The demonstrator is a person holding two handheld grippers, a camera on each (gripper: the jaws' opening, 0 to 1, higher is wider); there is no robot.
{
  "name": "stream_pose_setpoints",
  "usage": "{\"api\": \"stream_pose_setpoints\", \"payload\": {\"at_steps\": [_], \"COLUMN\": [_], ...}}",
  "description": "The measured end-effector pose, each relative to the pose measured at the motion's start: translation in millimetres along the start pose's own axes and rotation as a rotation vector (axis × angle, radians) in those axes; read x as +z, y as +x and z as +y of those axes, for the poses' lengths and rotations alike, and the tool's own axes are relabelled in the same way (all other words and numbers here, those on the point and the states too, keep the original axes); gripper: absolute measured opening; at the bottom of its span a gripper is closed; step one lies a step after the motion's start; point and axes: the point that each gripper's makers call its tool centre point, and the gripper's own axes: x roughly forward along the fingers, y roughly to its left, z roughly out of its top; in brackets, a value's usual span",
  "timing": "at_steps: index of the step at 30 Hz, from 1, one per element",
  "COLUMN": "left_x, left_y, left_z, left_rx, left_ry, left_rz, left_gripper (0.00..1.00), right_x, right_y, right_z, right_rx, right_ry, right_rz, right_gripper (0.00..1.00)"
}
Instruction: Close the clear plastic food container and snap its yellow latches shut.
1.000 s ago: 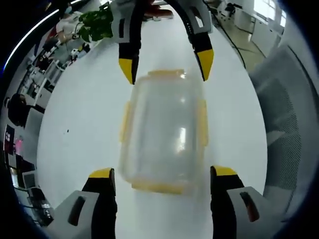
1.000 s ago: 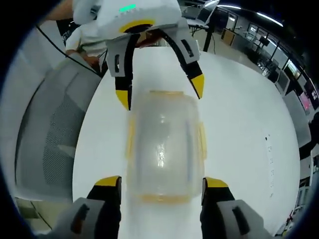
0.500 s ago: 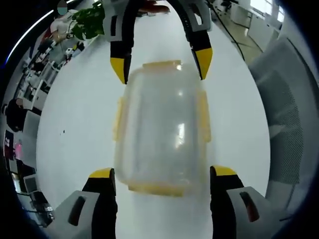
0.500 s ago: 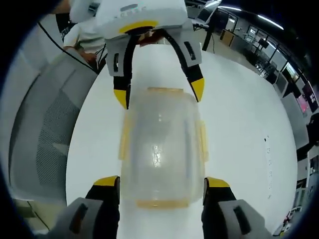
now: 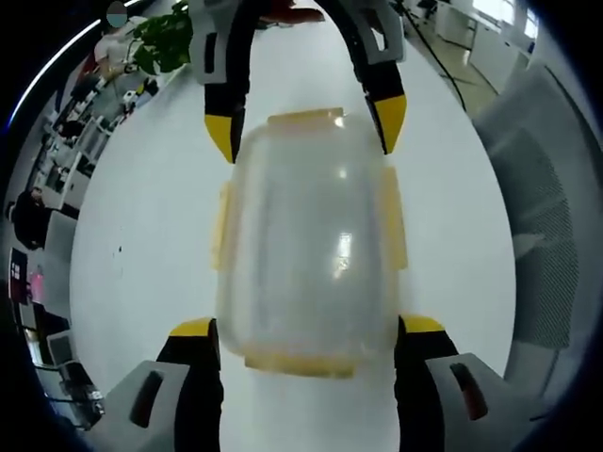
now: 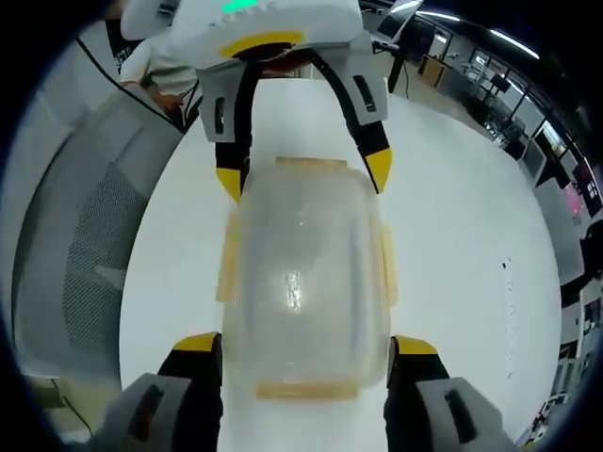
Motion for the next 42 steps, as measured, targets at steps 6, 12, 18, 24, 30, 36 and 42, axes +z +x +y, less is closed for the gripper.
{"api": "stream_pose_setpoints", "payload": {"at_steps": [6,12,18,24,30,36,42], "left_x": [0.4,0.5,0.3,-4.7,-16.4,-30.3,-47.0], "left_y": [0.7,0.3,0.9,-0.7,-4.8,-9.9,-15.4], "left_z": [0.0,0.5,0.8,0.7,-0.7,-2.2,-2.3], "left_rx": [0.0,0.001,0.0,-0.002,-0.001,0.001,-0.001], "left_ry": [-0.002,-0.005,-0.006,0.004,0.006,0.0,0.004], "left_rz": [0.002,-0.002,-0.003,-0.003,-0.004,-0.006,-0.008], "left_gripper": [0.73,0.72,0.72,0.72,0.72,0.72,0.72], "right_x": [-0.2,0.0,0.3,5.1,17.0,32.0,47.2], "right_y": [0.2,0.0,0.2,2.4,6.6,12.1,18.4], "right_z": [-0.1,0.0,0.0,1.6,3.8,5.1,6.1], "right_rx": [0.004,0.006,0.005,0.003,-0.002,-0.001,-0.002], "right_ry": [-0.001,0.0,0.001,0.013,0.016,0.013,0.021], "right_rz": [0.006,0.008,0.021,0.014,0.011,0.014,0.005], "right_gripper": [0.68,0.68,0.68,0.68,0.68,0.68,0.68]}}
